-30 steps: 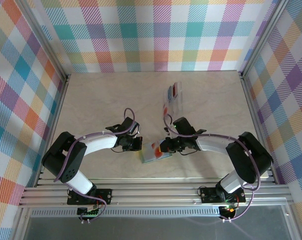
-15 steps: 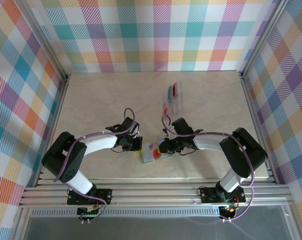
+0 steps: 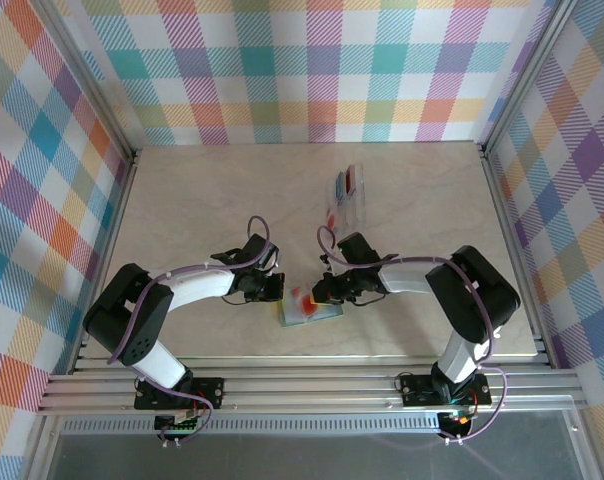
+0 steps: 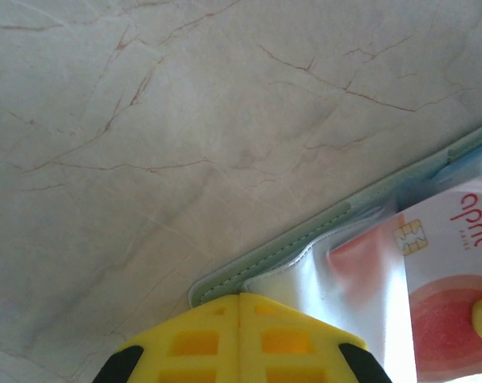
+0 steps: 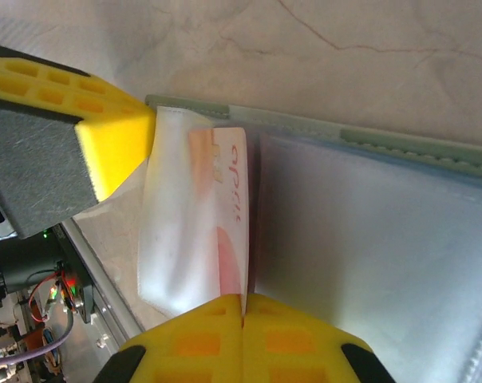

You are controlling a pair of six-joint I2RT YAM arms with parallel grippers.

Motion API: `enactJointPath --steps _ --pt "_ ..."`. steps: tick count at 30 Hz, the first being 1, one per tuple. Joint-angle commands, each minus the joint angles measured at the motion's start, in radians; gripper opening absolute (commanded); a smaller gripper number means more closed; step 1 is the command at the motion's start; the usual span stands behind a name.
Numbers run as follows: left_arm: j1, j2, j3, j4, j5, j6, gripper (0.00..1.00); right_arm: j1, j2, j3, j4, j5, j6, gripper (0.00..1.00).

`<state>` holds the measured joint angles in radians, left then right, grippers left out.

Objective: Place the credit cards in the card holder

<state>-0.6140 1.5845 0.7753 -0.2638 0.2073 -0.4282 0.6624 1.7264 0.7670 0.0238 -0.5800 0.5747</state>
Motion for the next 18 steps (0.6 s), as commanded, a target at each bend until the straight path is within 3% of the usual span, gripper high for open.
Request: enactJointPath --steps 1,9,18 --pt "-0.005 0.006 -0.006 -0.061 -0.052 0.019 0.0 0.007 0.036 0.008 0.015 0.061 0.024 0.0" --pt "-0.009 0.013 -0.005 -0.06 -0.051 0.017 0.0 0.027 0.001 -0.012 0.037 0.063 0.045 0.0" --pt "-0.011 0.01 -0.005 -0.059 -0.049 0.015 0.0 0.075 -0.029 -0.023 0.016 0.077 0.037 0.08"
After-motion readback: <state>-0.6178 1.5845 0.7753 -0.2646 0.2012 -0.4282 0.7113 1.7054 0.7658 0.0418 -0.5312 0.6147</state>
